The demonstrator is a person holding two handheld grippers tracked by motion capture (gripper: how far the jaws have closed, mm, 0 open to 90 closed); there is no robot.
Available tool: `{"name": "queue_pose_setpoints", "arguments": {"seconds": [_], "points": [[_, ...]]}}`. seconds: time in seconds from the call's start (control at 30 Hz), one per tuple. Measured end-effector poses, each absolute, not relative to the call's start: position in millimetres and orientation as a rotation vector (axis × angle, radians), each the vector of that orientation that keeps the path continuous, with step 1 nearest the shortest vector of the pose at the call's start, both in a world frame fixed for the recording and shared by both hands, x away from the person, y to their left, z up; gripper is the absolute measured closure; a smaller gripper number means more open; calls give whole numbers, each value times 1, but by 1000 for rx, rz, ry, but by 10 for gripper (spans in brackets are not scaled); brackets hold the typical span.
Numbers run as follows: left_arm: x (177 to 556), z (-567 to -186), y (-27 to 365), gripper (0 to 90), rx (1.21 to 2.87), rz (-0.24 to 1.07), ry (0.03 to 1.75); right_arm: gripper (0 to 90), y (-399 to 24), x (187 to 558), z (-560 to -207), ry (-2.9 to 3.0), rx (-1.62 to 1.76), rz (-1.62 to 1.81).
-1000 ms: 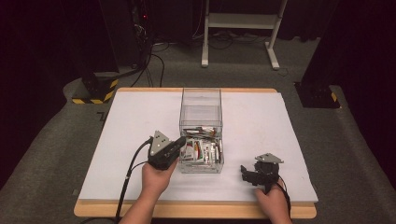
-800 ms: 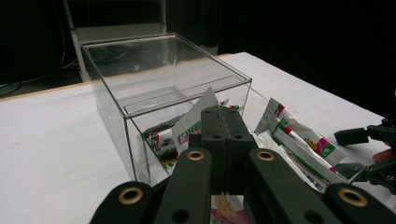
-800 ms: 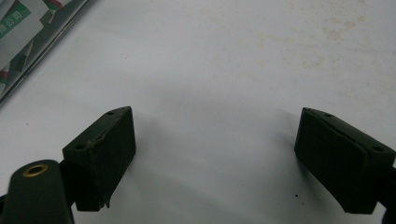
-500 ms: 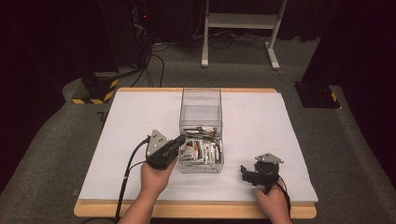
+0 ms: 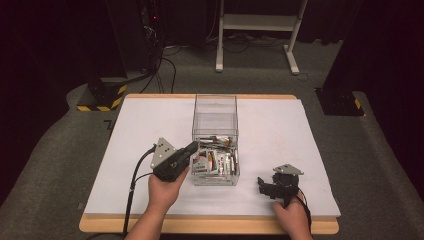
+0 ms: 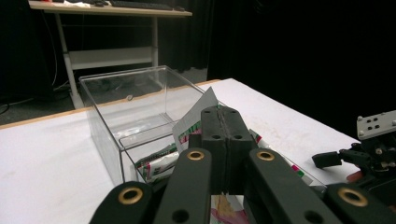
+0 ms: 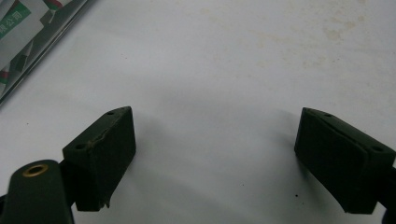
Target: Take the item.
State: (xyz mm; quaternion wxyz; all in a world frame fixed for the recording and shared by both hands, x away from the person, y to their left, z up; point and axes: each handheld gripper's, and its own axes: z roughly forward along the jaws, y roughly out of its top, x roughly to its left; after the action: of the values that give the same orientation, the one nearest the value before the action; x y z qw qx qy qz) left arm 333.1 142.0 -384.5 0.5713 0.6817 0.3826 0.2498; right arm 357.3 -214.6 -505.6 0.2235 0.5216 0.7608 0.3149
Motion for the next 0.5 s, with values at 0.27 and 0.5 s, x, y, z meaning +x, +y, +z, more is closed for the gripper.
{"name": "queue_pose_setpoints", "arguments": {"seconds": [0.27, 0.5], "points": [[330, -380, 154, 896, 1584, 598, 903, 125, -215, 357, -506, 2100, 1440, 869], [329, -379, 171, 896, 1572, 619, 926, 125, -215, 357, -506, 2100, 1440, 869]]}}
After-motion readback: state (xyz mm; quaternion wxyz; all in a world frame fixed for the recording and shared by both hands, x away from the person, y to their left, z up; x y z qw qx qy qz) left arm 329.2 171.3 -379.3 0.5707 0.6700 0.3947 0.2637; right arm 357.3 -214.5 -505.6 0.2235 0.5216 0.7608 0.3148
